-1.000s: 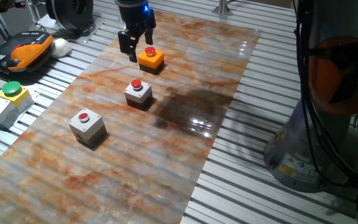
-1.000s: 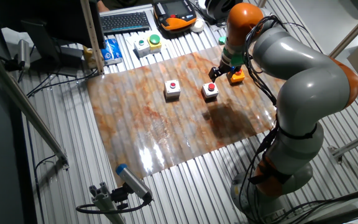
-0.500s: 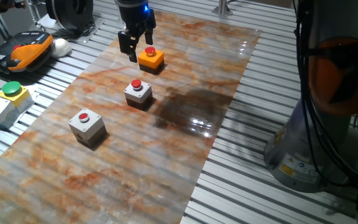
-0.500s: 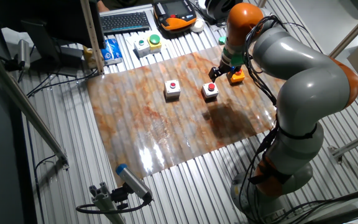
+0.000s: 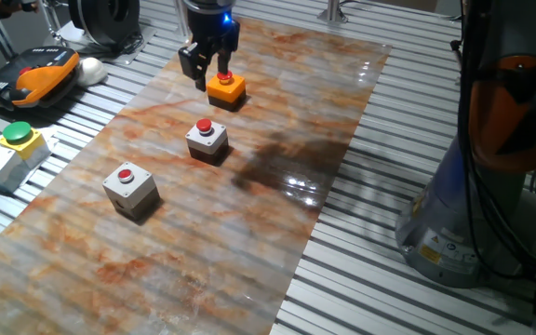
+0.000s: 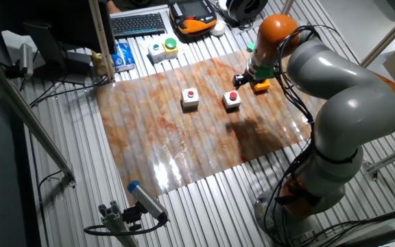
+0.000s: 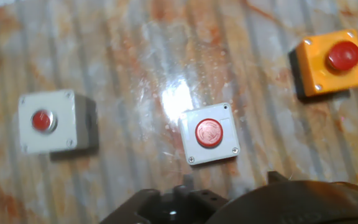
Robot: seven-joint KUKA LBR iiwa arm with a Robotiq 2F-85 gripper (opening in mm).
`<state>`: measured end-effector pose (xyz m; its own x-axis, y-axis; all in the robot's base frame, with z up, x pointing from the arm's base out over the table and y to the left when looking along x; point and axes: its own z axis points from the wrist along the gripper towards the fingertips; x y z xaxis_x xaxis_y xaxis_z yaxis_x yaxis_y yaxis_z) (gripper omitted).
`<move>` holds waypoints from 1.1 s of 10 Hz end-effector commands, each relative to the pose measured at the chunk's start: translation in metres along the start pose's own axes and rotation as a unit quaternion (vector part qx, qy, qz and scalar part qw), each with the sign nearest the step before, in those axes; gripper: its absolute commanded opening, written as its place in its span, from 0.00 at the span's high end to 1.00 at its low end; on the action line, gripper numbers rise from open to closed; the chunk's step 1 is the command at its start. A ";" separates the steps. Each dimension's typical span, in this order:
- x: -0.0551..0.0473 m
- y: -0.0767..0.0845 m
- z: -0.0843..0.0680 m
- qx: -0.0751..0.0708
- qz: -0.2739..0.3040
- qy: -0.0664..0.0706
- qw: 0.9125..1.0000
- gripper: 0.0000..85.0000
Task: Press three buttons from left to right in sequence
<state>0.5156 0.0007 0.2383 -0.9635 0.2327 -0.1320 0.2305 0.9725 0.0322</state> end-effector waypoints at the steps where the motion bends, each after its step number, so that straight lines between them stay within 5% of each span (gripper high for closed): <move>1: 0.000 0.000 -0.001 0.000 0.003 0.000 1.000 1.00; 11: -0.002 -0.003 -0.003 0.000 0.002 0.002 1.000 1.00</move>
<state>0.5167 -0.0034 0.2414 -0.9633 0.2361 -0.1275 0.2339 0.9717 0.0324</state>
